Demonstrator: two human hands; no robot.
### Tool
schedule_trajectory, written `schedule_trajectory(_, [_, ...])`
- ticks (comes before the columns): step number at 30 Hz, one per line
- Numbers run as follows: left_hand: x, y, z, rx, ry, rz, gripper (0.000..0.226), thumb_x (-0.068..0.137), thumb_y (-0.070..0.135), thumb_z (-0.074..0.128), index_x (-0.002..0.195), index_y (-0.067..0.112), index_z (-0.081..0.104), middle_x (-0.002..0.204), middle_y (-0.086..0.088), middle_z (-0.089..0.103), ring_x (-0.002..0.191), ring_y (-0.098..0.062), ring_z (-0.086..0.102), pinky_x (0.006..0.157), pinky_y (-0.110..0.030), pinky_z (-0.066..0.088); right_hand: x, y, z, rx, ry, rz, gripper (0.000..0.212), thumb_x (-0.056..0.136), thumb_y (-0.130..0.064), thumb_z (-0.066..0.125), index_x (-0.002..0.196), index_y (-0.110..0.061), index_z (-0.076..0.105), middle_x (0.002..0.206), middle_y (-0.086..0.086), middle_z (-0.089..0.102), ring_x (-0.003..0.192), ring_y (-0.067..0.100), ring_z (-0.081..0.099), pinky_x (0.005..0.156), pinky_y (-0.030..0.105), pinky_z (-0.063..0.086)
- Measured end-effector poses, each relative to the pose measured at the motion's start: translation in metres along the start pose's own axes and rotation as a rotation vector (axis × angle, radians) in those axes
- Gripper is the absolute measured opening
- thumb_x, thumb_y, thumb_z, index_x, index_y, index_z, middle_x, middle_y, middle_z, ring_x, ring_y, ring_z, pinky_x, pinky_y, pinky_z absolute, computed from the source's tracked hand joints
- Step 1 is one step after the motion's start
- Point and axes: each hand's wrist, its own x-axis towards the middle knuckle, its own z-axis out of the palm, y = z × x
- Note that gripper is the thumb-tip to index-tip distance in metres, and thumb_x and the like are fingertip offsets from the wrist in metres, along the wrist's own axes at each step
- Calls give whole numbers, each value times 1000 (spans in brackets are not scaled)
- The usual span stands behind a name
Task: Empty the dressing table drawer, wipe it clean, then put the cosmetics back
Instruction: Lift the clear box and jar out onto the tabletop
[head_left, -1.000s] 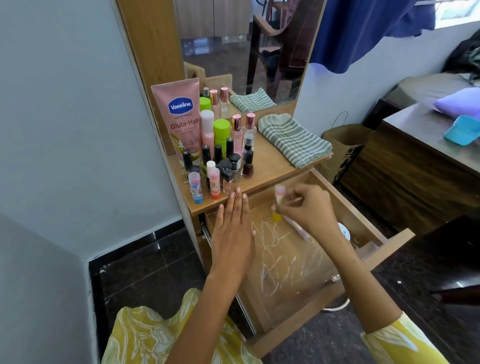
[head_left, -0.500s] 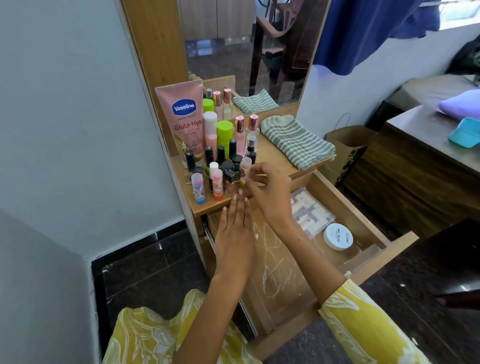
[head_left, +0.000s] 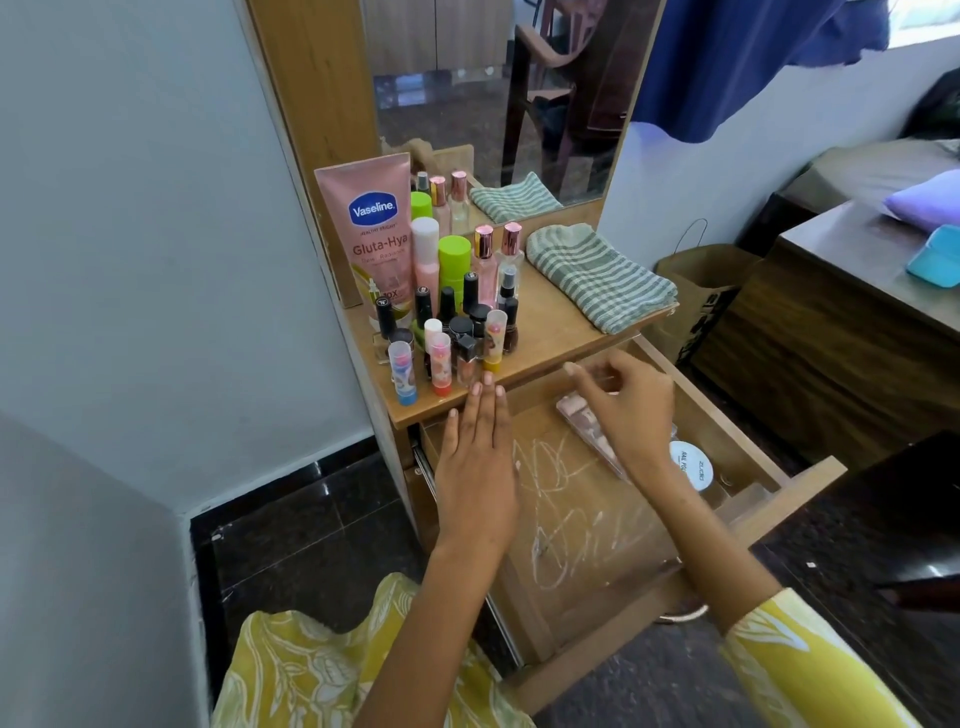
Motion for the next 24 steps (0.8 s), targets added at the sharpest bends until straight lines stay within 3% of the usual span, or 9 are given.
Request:
schedule_trajectory(2, [0,0,1,16,-7,-4,74,100,31,33,143,10,-23,149,-6,-33,137,-17,-30,111,-35,-18,8,28,-13,-321,-196,131,22,82,-37,69,94,-19,67,93,-4,69,83,12,63,72,33,53])
schedule_trajectory(4, [0,2,2,21,-6,-11,73,101,32,32,144,10,-23,150,-6,-33,137,-18,-30,112,-35,-16,12,47,-18,-552,-421,259,39,82,-39,68,111,-14,59,111,5,63,98,22,60,80,42,53])
schedule_trajectory(8, [0,4,3,13,2,-21,74,100,33,31,143,10,-25,150,-6,-33,137,-17,-30,112,-35,-16,10,61,-16,-706,-608,340,73,73,-50,74,126,-9,44,124,14,51,111,30,52,89,43,50])
schedule_trajectory(13, [1,4,3,14,-5,-23,74,100,33,32,142,11,-24,150,-5,-32,138,-17,-29,114,-36,-13,11,53,-11,-740,-681,354,97,58,-50,84,130,-8,34,127,17,40,116,34,46,94,43,46])
schedule_trajectory(18, [2,7,2,9,-20,-49,73,99,33,32,141,11,-24,149,-5,-33,138,-17,-29,113,-37,-13,5,48,-10,-675,-713,362,96,54,-48,86,125,-9,33,123,16,36,109,35,50,91,44,48])
schedule_trajectory(24, [1,8,1,35,-21,-52,73,100,31,32,143,11,-24,150,-6,-33,138,-17,-28,113,-37,-12,-8,38,-15,-597,-593,279,84,54,-66,73,115,-16,43,108,8,54,100,26,53,81,37,45])
